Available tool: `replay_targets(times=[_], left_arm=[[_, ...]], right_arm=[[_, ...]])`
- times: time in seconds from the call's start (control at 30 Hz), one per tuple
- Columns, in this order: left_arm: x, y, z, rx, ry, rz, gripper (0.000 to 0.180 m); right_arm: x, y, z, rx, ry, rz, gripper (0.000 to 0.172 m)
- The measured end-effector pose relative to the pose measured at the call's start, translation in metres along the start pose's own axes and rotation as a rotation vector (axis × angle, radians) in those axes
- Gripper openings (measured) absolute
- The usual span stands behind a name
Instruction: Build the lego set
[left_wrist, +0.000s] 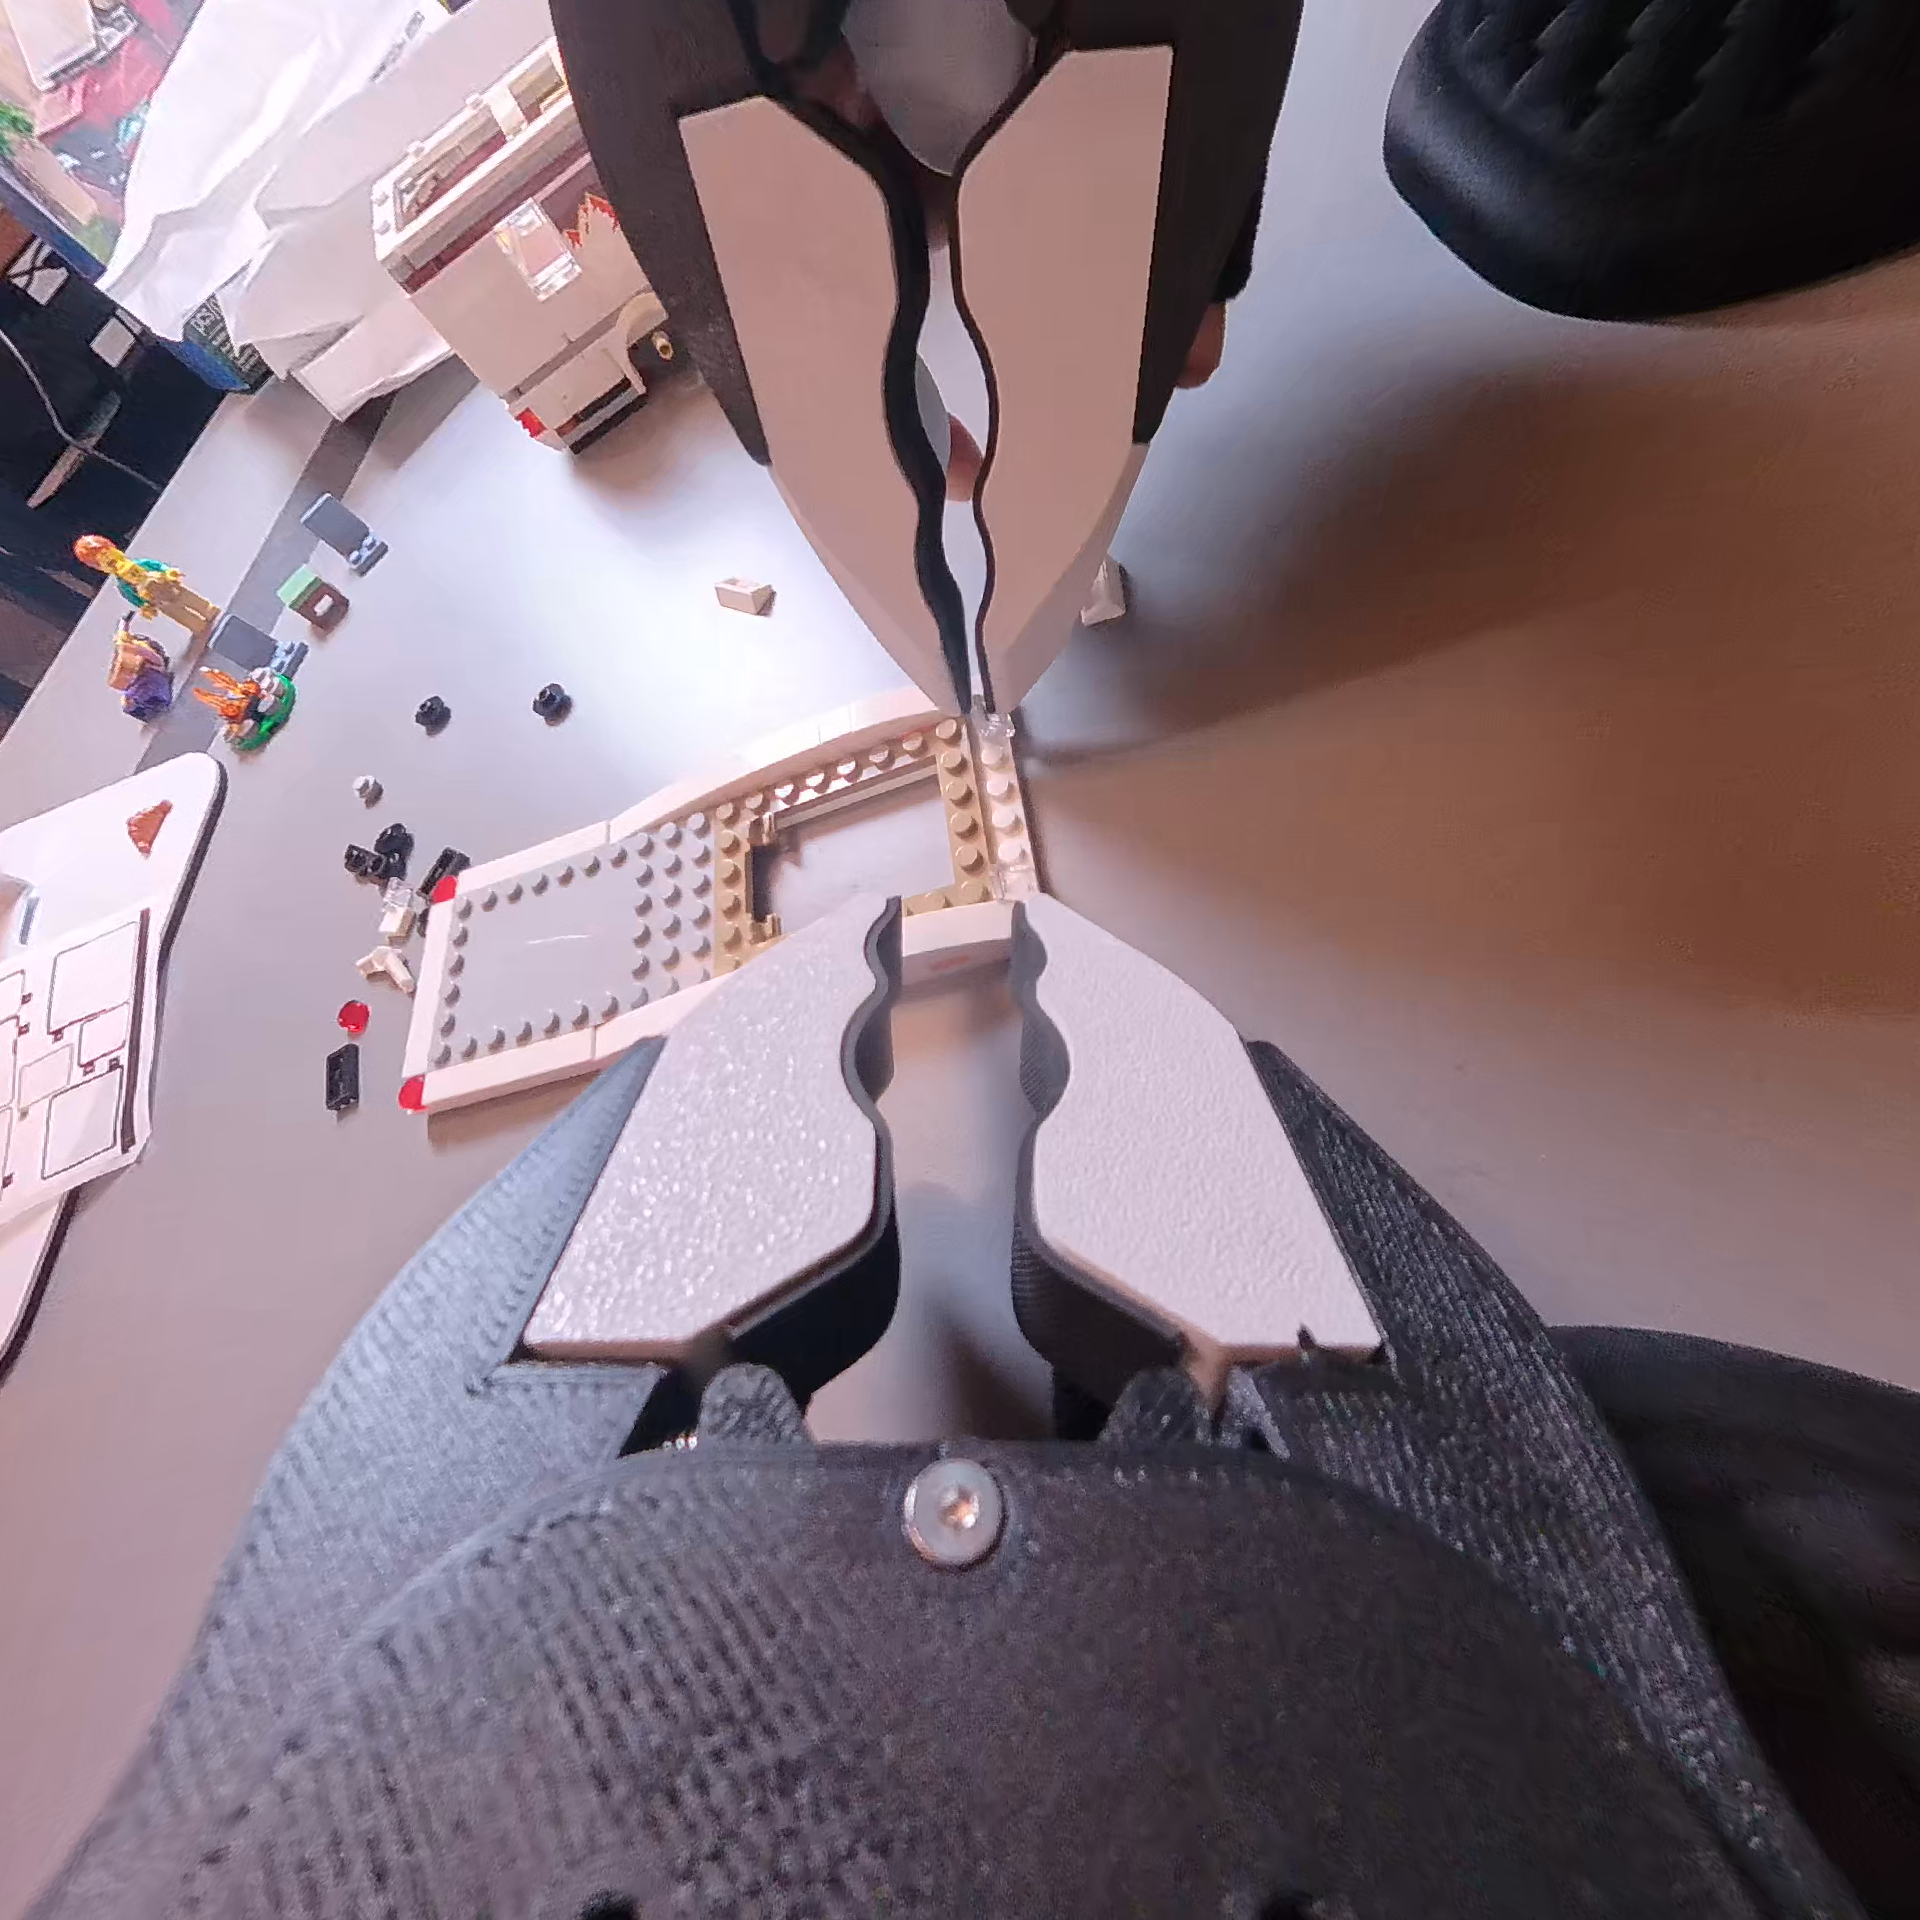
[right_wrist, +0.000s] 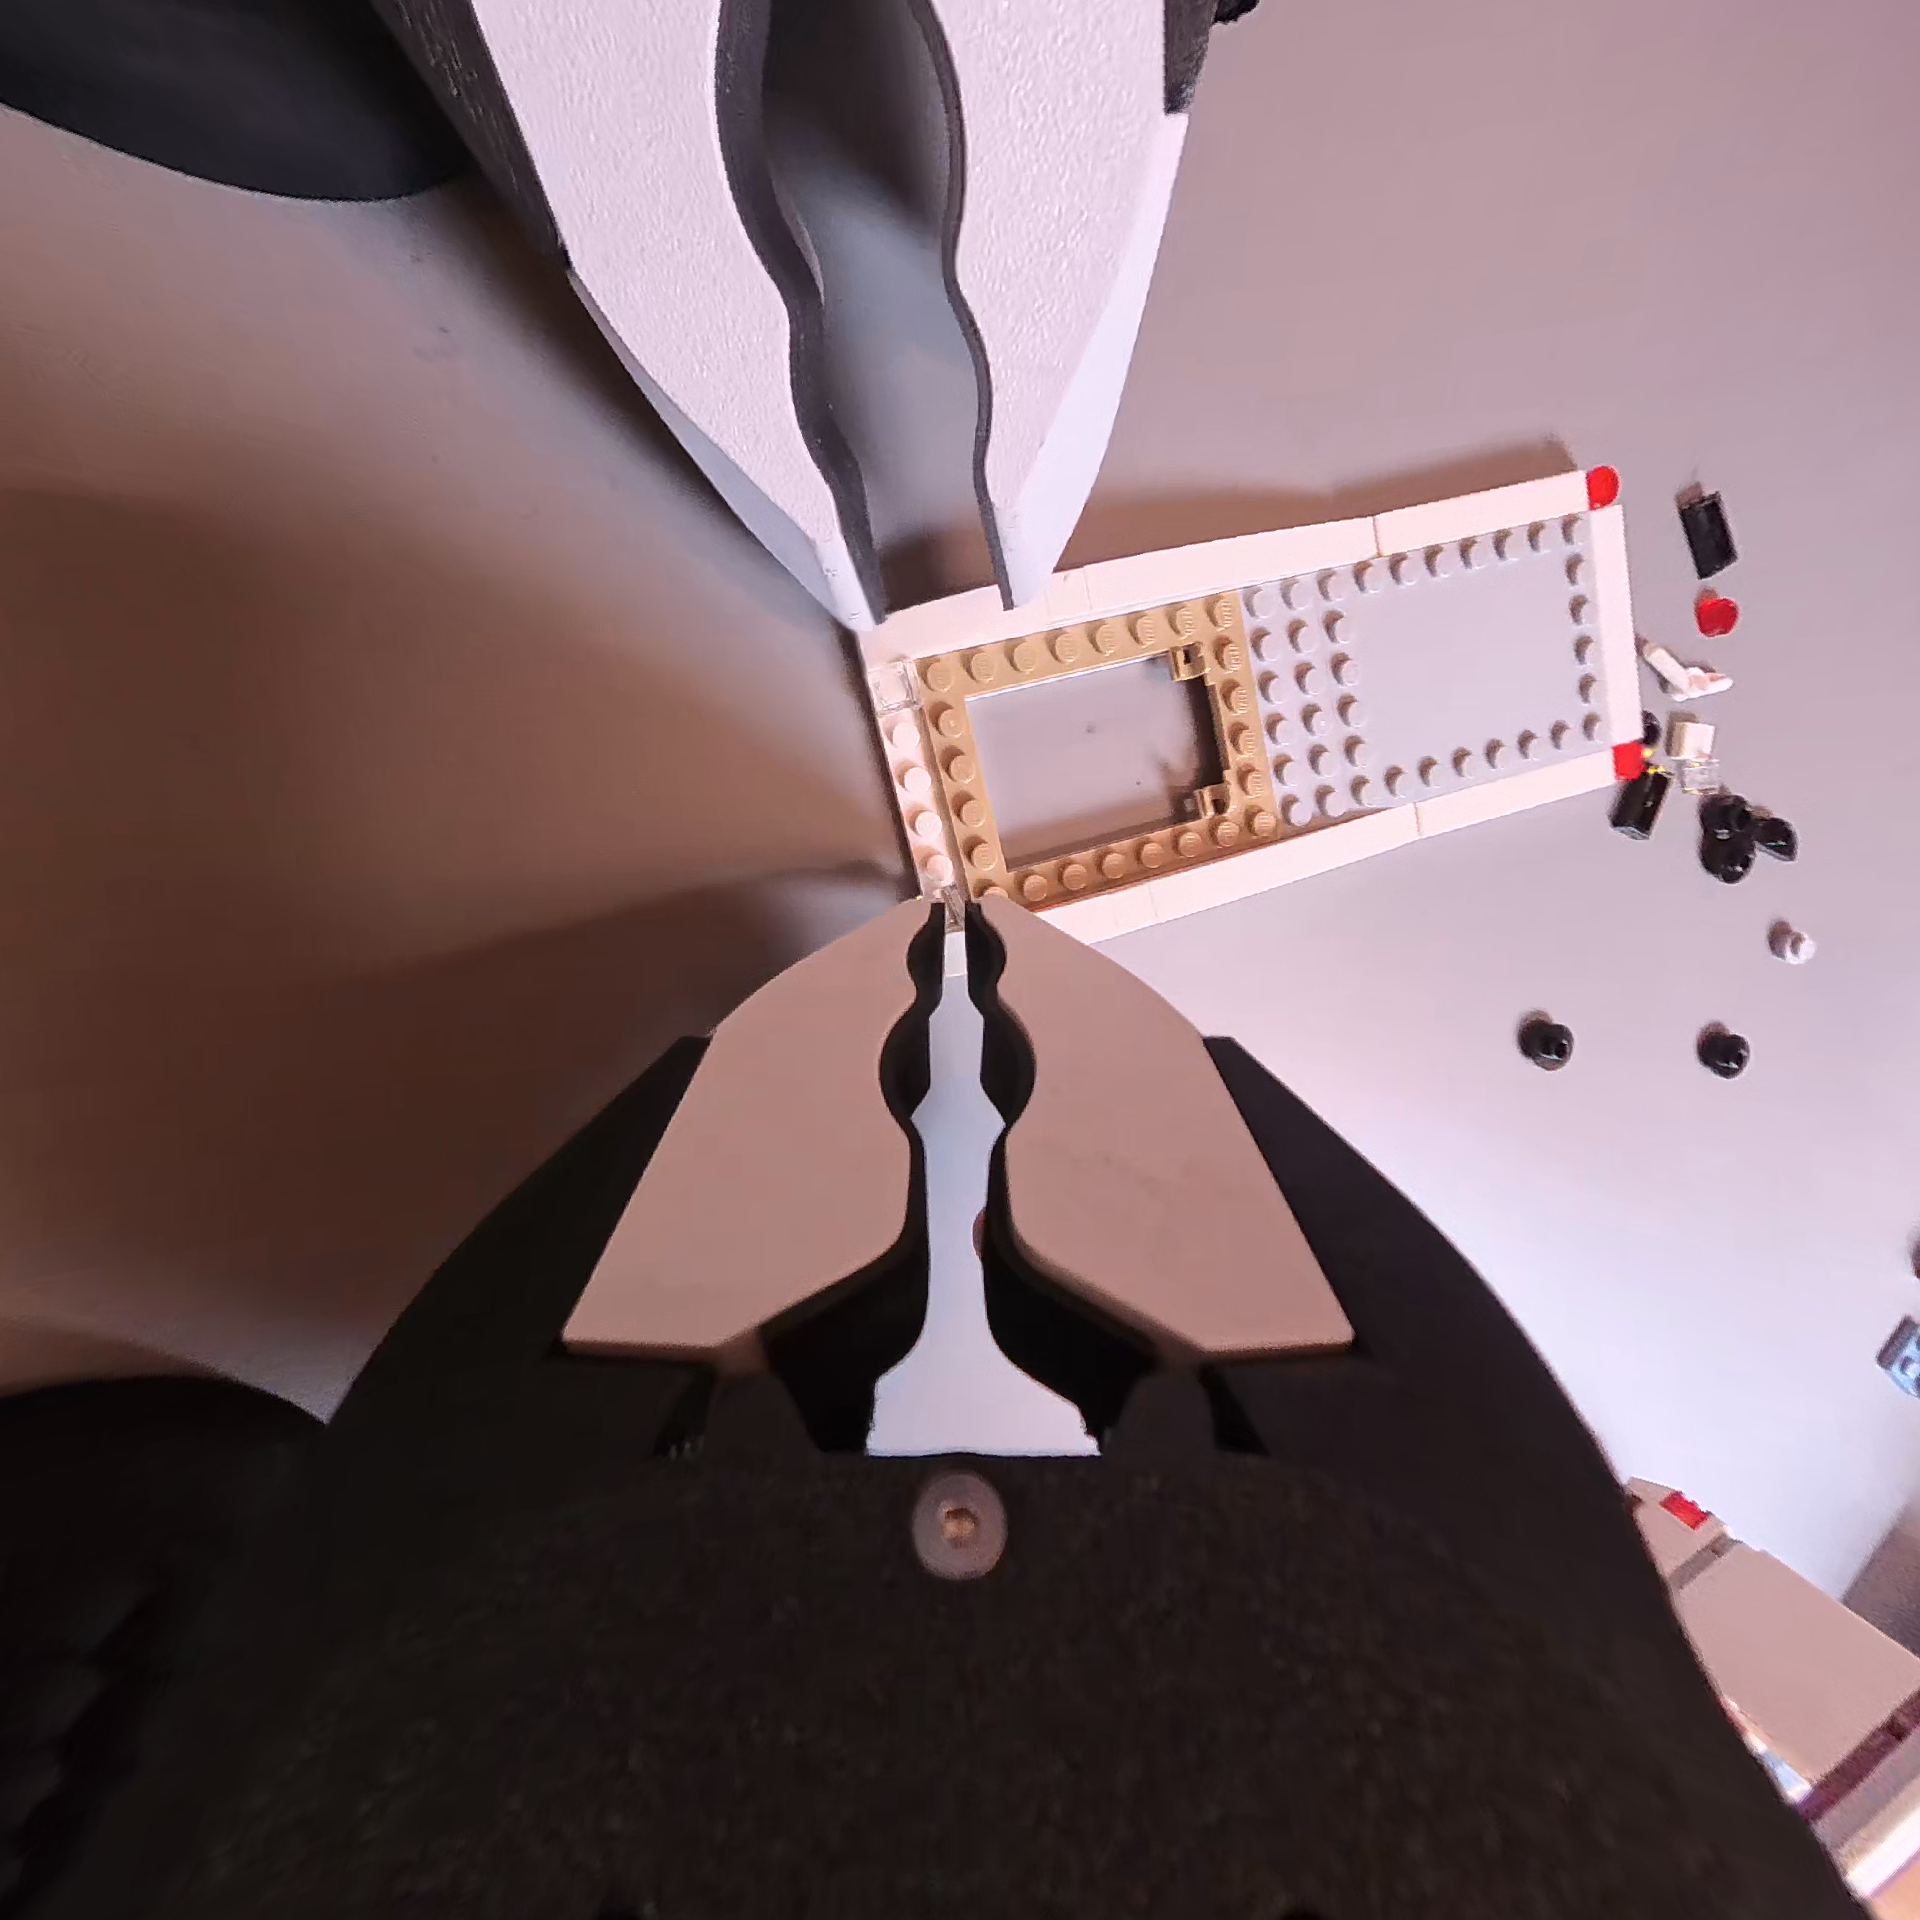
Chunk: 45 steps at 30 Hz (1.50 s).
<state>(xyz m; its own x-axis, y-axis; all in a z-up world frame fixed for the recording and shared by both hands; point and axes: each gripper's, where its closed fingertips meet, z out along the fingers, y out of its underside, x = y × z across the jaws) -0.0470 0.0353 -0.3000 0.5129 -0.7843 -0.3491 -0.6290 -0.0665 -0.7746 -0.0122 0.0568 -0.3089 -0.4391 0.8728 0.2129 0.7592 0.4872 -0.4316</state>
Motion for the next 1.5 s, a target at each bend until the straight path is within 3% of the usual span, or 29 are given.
replay_targets(times=[0.13,0.3,0.63,1.07,1.5], left_arm=[[0.000,-0.006,0.002,0.004,0.047,-0.021,0.028],[0.002,-0.001,0.015,-0.107,0.159,0.003,0.045],[0.009,0.002,0.021,-0.266,0.398,-0.136,0.030],[0.009,0.002,0.021,-0.236,0.412,-0.148,0.023],[0.009,0.002,0.021,-0.226,0.417,-0.153,0.022]], right_arm=[[0.002,0.001,0.000,-0.004,0.005,0.004,0.004],[0.004,0.001,0.001,-0.002,0.009,0.019,0.003],[0.008,0.001,0.002,0.008,0.016,0.075,0.003],[0.010,0.002,0.002,-0.036,0.018,0.016,0.003],[0.008,0.003,0.003,-0.112,0.105,-0.185,0.004]])
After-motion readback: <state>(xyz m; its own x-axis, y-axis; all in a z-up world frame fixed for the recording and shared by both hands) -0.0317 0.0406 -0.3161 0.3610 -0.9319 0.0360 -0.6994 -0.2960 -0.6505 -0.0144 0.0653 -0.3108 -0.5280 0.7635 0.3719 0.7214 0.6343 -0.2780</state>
